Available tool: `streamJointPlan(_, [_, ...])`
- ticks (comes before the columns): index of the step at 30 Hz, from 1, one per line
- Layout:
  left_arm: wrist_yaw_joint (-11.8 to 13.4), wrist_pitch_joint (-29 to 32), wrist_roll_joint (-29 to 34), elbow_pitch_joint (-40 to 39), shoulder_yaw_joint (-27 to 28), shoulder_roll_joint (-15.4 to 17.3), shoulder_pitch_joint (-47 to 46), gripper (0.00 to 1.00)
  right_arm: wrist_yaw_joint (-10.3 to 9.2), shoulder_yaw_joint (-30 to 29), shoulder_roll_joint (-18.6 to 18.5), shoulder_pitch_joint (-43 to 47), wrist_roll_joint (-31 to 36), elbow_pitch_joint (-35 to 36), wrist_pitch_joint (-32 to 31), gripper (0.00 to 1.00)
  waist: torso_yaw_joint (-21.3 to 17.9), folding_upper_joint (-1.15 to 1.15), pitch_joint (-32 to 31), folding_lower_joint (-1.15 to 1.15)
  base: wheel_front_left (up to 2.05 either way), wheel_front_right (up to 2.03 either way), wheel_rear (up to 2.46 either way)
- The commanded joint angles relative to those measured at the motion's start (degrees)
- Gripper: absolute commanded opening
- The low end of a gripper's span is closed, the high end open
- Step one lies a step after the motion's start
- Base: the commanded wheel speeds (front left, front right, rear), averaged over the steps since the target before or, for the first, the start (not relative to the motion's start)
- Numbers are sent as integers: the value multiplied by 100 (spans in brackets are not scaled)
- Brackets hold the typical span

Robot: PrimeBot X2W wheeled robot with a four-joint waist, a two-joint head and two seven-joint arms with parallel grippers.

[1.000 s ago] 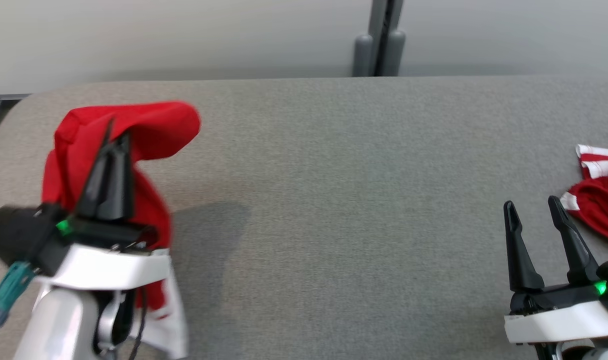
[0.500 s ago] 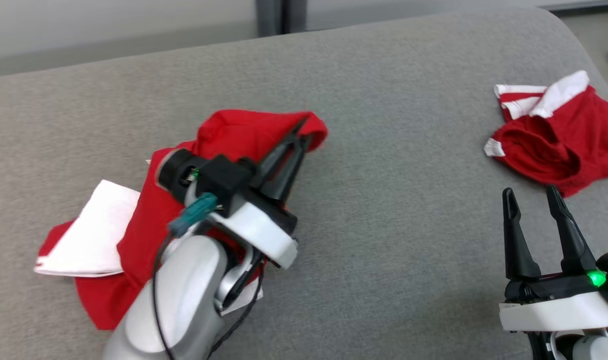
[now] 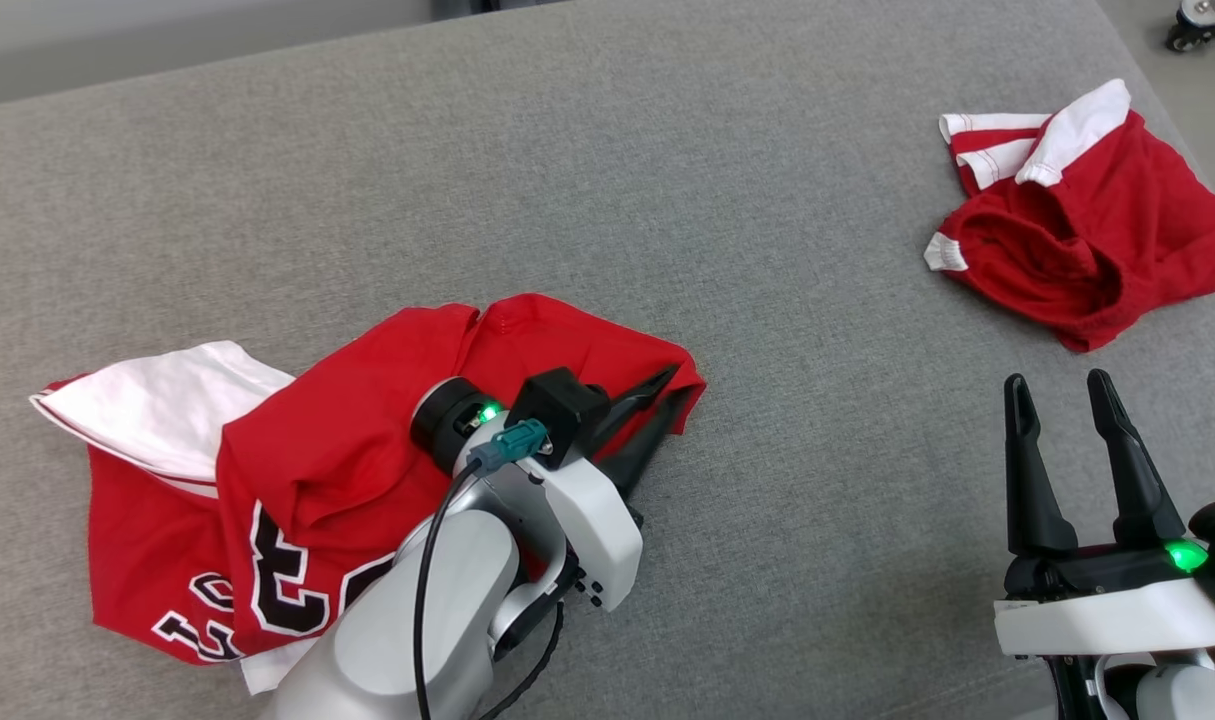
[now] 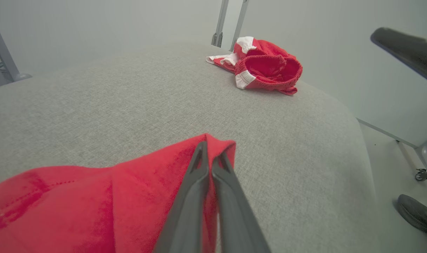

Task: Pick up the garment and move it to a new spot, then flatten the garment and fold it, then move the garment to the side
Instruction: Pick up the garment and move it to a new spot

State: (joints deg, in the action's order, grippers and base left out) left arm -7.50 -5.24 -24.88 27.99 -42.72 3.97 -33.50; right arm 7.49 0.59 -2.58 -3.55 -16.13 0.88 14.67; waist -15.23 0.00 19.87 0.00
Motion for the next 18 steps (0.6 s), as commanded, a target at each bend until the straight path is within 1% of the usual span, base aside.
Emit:
streamJointPlan(1, [-17,-84,-31,-4,-27,2,-76,100,1,-9,-26,-48,11,-25,37,100,73,0,-80,0,0,0,0])
streamJointPlan(4, [-9,-392,-57,-89,-18,51,47,100,1,-27,-28,-26,90,-51,45,100,223,0,-222,0,0,0,0])
streamJointPlan(7, [82,-655,-115,-270,106,119,219,100,1,-78,-29,20,177,-44,48,100,424,0,-356,0,0,0,0])
streamJointPlan(13, [519,-895,-250,-781,653,399,572,100,1,-154,-29,67,353,28,-41,100,848,0,-553,0,0,0,0])
streamJointPlan(18, [907,-958,-477,-1075,1305,719,970,100,1,-120,-48,93,441,42,-163,100,1084,0,-734,0,0,0,0])
